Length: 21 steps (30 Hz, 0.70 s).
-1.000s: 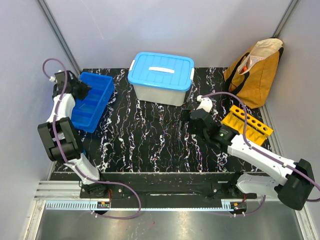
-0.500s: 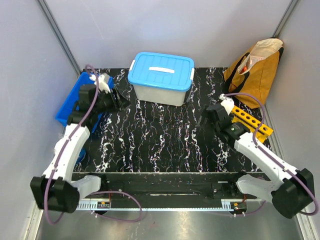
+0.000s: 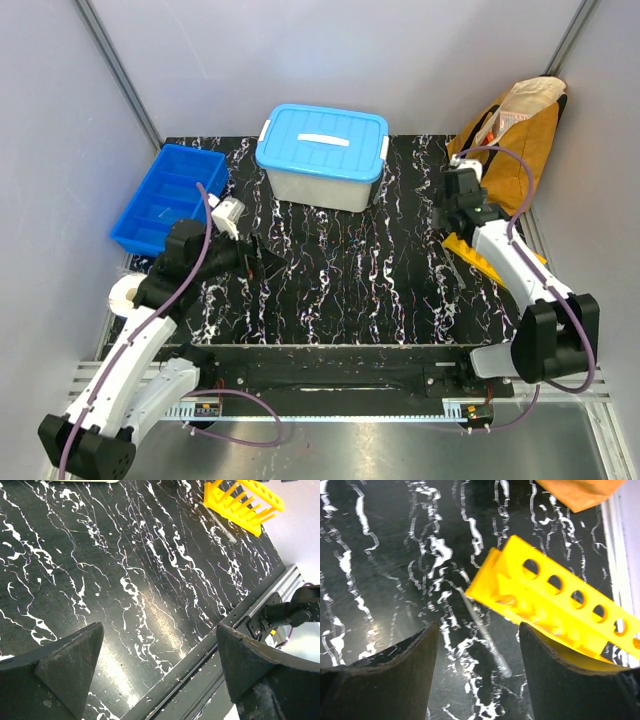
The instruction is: Organize the chemistry lab equipment
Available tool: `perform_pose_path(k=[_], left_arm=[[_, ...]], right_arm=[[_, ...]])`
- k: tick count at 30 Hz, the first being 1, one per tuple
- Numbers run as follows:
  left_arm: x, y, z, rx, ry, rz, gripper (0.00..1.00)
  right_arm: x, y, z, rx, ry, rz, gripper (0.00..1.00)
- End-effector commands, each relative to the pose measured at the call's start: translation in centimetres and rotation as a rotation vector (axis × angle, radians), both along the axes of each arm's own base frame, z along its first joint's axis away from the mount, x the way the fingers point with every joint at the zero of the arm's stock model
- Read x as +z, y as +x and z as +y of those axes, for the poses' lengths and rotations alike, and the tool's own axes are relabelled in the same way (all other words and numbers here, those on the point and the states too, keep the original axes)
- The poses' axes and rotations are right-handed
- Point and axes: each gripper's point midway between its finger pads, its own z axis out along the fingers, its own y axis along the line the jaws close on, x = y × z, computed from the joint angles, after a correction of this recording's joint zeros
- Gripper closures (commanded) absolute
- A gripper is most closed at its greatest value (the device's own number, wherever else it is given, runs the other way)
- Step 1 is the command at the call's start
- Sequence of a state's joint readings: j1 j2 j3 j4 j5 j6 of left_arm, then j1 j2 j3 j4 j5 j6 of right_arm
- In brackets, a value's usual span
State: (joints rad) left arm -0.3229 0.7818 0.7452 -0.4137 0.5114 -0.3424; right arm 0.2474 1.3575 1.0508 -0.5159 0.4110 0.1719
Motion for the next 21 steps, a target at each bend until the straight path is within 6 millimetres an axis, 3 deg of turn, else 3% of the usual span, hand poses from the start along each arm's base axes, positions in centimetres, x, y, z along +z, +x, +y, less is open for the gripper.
perform_pose_path(k=[1,5,10,16,21], left_arm=[[1.3,-0.2,0.4,0.026,-0.001,-0.087,0.01],[1.5,0.0,1.6,0.101,0.05,-0.104,0.01],[1.7,0.1,2.4,0.155,0.076,-0.121,0.01],[1.7,0.2,2.7,0.179,0.094,-0.126,0.01],[1.8,0.5,4.1,0.257,0.124,-0.135,0.01]], right_arm=[[-0.8,0.3,-1.7,0.161,-0.027,0.118,0.33],[-3.7,-1.2,0.3,0.312,0.031,0.25,0.44],[-5.9,-2.8,-0.7,0.369,-0.04,0.359,0.63],[-9.1,-4.2,-2.2,0.383,-0.073,0.505,0.63],[-10.8,-4.7,-2.8,0.378,-0.056,0.574,0.63]])
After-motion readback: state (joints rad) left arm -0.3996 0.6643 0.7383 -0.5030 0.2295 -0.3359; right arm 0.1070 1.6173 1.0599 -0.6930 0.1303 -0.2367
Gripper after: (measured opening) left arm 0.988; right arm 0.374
